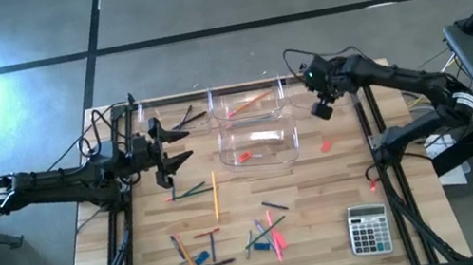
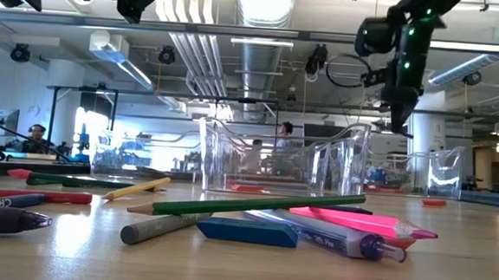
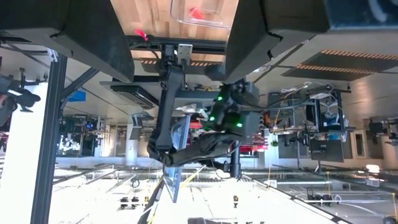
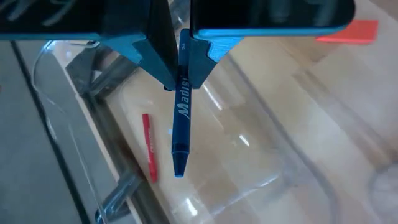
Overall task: Sort crayons/erasers/pens/pencils in bins
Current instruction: Put the blue crayon into the top right transparent bin, then put the yellow pencil into the top center transparent bin
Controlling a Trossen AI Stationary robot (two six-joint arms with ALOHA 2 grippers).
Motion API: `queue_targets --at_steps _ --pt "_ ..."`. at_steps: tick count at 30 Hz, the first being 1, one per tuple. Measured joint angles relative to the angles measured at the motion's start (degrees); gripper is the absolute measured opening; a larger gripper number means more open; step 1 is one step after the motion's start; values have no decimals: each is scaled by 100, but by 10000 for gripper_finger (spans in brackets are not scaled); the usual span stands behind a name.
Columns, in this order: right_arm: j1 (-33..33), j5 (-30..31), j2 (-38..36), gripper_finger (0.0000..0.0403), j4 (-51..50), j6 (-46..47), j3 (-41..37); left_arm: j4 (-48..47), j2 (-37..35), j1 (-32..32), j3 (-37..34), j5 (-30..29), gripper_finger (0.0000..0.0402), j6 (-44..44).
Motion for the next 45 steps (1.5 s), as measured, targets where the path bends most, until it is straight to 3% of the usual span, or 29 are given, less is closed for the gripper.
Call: queue_targets --at_steps 5,15,19,24,30,35,40,45 --pt "-317 -181 173 33 229 -268 34 -2 2 0 0 -8 239 109" --pt "-327 -354 66 175 83 -211 154 -38 11 0 0 -125 239 129" --pt "-230 -703 -186 200 -351 217 197 -59 10 -2 -4 -125 239 129" --pt "299 -898 -745 202 -488 850 73 -252 15 -1 19 -123 239 54" --pt "1517 -879 -1416 203 -348 1818 5 -948 32 0 211 -131 239 -26" --pt "2813 -523 -1910 203 988 2576 -445 -2009 227 0 549 -437 239 -212" --pt "3944 -90 -2190 203 2711 2290 -1186 -3823 671 -1 1069 -490 239 -742" --pt "4441 149 -2277 203 4602 1632 -1851 -5738 1207 -2 1828 -507 239 -1102"
